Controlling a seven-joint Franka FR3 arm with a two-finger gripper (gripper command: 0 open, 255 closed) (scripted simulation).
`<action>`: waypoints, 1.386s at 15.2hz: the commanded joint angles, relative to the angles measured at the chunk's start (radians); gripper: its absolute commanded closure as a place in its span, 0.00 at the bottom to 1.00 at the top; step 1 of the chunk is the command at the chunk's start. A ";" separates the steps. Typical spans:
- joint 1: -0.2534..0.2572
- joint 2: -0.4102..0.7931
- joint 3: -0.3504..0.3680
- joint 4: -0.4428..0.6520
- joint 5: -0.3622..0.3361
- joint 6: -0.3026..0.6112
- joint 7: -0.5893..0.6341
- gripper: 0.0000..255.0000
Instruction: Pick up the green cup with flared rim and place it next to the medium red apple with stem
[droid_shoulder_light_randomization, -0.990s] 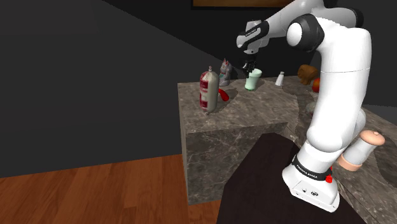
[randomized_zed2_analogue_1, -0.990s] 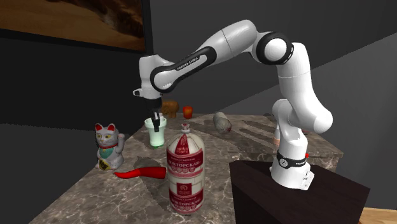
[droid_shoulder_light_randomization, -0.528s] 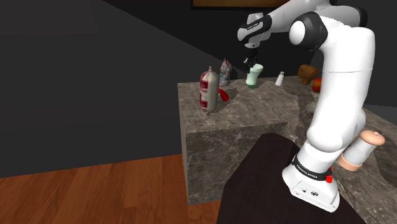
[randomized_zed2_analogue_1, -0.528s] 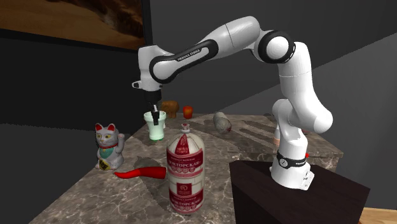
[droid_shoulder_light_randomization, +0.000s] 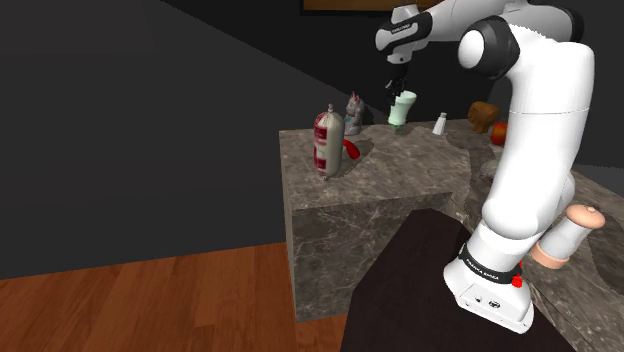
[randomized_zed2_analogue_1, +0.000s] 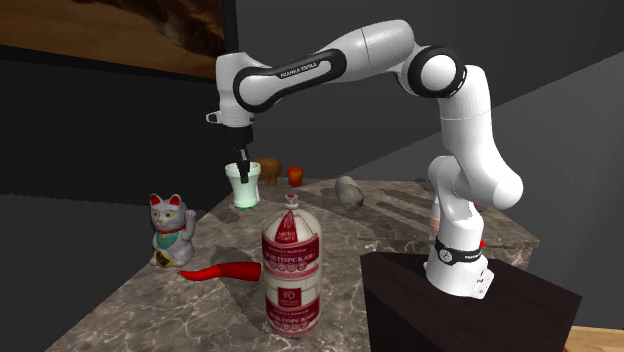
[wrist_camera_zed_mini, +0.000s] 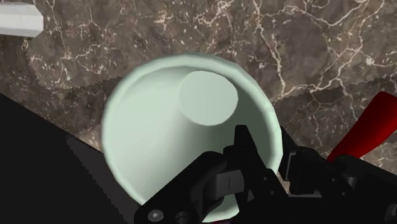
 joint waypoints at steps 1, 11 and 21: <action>-0.001 -0.001 -0.001 0.026 0.000 -0.027 -0.001 1.00; -0.009 0.001 -0.004 0.164 0.002 -0.162 -0.013 1.00; -0.030 0.002 -0.013 0.275 0.006 -0.269 -0.042 1.00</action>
